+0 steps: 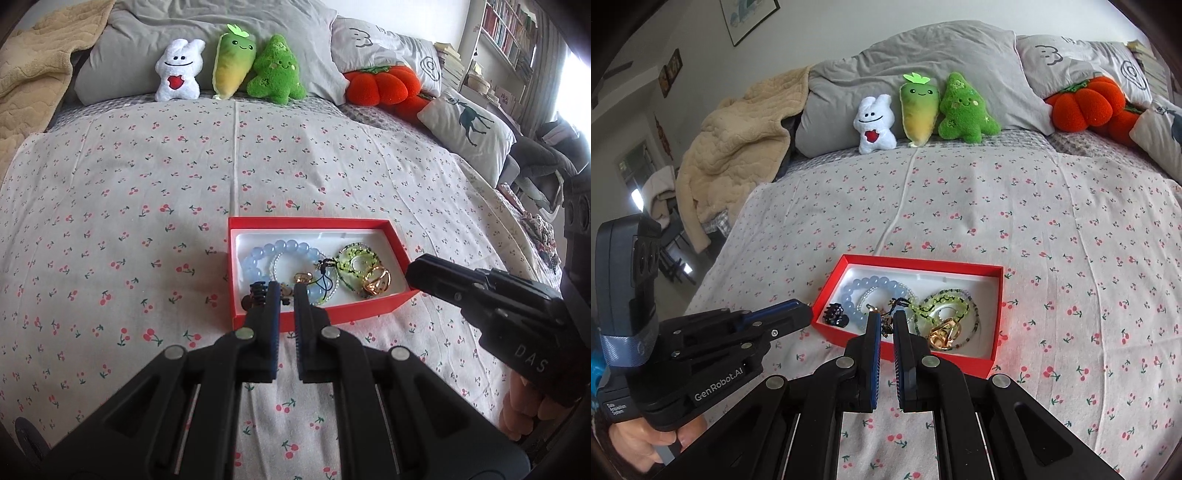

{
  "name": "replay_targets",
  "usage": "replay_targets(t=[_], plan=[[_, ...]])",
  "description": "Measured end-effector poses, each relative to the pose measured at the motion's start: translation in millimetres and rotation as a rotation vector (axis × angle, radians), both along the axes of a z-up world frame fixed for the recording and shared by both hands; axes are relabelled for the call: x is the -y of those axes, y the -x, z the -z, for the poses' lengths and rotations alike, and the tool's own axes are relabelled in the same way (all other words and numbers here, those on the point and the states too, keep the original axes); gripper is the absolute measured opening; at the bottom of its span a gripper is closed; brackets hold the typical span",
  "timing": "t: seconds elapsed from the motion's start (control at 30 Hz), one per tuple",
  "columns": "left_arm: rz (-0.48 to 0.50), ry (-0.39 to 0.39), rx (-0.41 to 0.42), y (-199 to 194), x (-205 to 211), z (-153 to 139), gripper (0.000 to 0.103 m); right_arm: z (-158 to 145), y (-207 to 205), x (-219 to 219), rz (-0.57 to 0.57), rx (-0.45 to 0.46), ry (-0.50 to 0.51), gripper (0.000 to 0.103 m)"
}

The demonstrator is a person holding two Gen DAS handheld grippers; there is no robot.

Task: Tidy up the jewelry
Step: 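Carry both earrings over the red box and open both tools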

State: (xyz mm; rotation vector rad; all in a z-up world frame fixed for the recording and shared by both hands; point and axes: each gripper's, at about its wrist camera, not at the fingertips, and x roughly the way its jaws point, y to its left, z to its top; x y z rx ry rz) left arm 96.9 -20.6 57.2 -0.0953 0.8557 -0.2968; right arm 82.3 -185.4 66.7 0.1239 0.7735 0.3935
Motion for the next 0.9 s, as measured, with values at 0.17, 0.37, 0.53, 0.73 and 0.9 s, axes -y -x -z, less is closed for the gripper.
replay_targets(t=[0.17, 0.37, 0.53, 0.73, 0.9], plan=[[-0.006, 0.030, -0.011, -19.7, 1.6, 4.8, 0.008, 8.0, -18.9, 10.8, 0.038, -0.026, -0.017, 0.007], [-0.006, 0.078, -0.023, -38.7, 7.9, 12.3, 0.008, 20.3, -33.8, 15.0, 0.056, -0.057, -0.022, 0.007], [-0.011, 0.107, -0.047, -48.7, 12.4, 18.8, 0.009, 24.5, -39.1, 12.4, 0.044, -0.069, -0.021, 0.007], [-0.050, 0.066, -0.061, -42.9, 2.7, 15.4, 0.019, 29.3, -53.7, 9.7, 0.045, -0.083, -0.019, 0.007], [-0.090, -0.009, -0.064, -34.0, -13.7, 11.9, 0.021, 35.4, -68.5, 3.5, 0.040, -0.106, -0.027, 0.007]])
